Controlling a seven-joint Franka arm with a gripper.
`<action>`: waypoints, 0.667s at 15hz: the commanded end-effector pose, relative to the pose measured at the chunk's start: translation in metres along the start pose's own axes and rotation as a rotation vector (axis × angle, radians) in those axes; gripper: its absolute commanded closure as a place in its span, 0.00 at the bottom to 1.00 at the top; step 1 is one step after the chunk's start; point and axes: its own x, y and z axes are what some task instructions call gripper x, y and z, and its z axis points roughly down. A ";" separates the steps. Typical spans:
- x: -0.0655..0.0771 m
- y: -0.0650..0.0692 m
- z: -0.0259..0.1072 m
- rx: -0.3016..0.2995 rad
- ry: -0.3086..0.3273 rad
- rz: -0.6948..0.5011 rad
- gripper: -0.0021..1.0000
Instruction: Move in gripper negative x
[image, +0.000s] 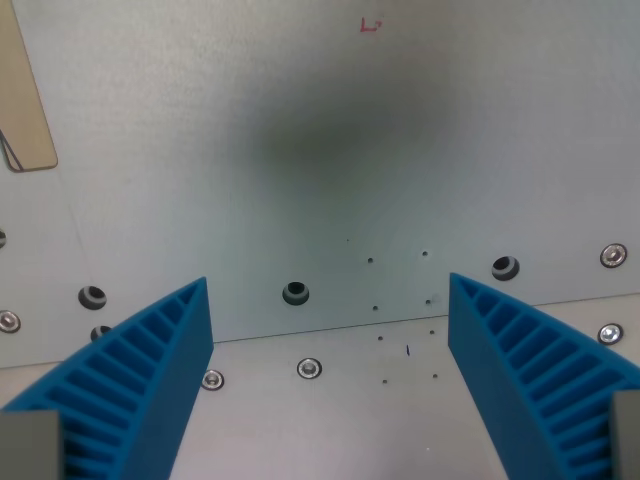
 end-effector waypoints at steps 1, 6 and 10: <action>-0.005 0.000 -0.002 0.001 0.005 0.000 0.00; -0.030 0.000 -0.002 0.001 0.005 0.000 0.00; -0.050 0.000 -0.002 0.001 0.005 0.000 0.00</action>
